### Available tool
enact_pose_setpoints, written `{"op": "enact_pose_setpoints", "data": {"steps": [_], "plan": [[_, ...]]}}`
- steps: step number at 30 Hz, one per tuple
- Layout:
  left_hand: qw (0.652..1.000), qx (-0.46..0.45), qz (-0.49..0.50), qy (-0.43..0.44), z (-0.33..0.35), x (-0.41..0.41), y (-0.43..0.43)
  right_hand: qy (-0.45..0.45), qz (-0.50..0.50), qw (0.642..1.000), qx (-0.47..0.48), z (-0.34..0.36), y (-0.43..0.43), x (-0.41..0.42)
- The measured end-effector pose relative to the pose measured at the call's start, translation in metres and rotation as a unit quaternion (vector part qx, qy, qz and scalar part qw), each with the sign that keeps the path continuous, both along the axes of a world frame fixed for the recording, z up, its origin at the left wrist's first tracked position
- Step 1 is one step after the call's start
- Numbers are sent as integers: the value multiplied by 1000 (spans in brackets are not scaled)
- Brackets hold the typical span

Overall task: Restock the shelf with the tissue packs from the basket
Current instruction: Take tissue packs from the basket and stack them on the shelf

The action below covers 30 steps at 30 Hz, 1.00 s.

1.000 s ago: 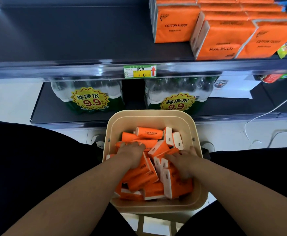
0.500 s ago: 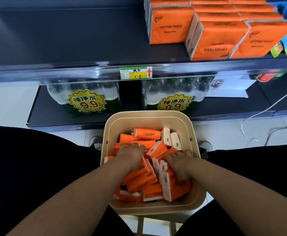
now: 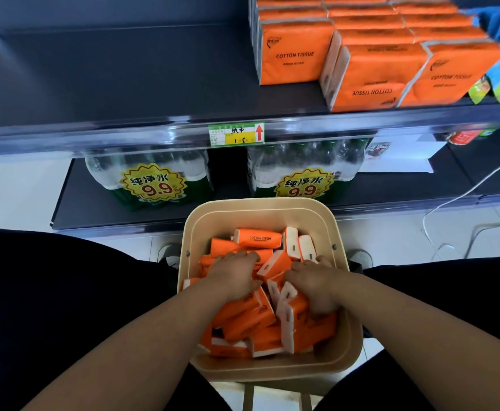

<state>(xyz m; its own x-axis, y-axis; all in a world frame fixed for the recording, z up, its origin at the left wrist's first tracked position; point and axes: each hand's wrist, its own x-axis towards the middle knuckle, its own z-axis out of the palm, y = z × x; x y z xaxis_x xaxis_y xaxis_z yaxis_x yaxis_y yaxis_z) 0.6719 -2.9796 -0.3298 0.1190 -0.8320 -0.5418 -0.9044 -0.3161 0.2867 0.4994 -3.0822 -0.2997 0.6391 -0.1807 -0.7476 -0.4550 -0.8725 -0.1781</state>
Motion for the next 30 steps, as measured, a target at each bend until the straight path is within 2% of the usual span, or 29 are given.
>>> {"op": "enact_pose_setpoints", "data": {"steps": [6,9,16,24,30], "plan": [[977,-30,64,202,-4,-1,1,-99,-50,994,9,21,-11,10],[964,-16,77,253,-4,0,3,-124,-75,989,34,24,-14,8],[976,-44,29,211,-10,2,6,-152,-65,985,38,13,-7,6],[954,2,92,286,-23,6,9,-165,-133,975,59,8,-5,1],[964,-34,104,241,-27,6,7,-189,-136,971,57,3,-5,0]]}}
